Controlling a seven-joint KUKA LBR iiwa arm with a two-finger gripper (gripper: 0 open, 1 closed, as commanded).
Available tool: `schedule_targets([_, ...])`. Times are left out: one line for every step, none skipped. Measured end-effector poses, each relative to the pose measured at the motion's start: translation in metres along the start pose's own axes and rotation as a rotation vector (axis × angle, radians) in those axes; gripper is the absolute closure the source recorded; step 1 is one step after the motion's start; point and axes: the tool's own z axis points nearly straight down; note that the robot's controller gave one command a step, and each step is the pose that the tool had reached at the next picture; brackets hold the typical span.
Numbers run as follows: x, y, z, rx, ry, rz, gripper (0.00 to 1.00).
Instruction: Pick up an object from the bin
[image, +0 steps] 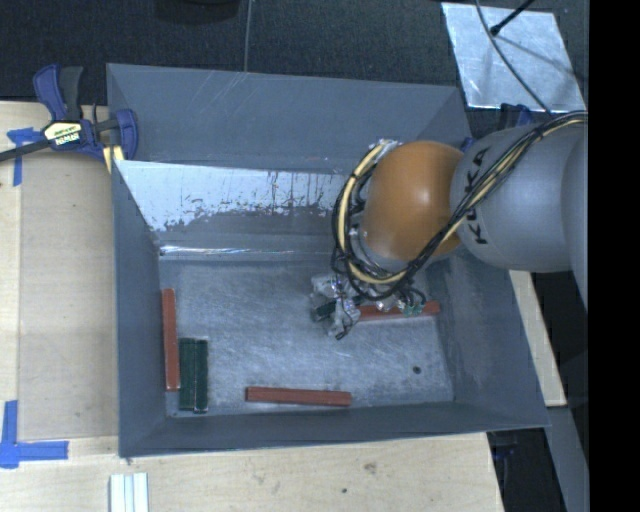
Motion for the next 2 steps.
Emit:
schedule_targets([-0.011, -0.001, -0.172, 0.005, -0.011, 0.016, 1.0])
schedule_targets([0.019, -0.073, -0.226, 0.008, -0.008, 0.063, 1.0])
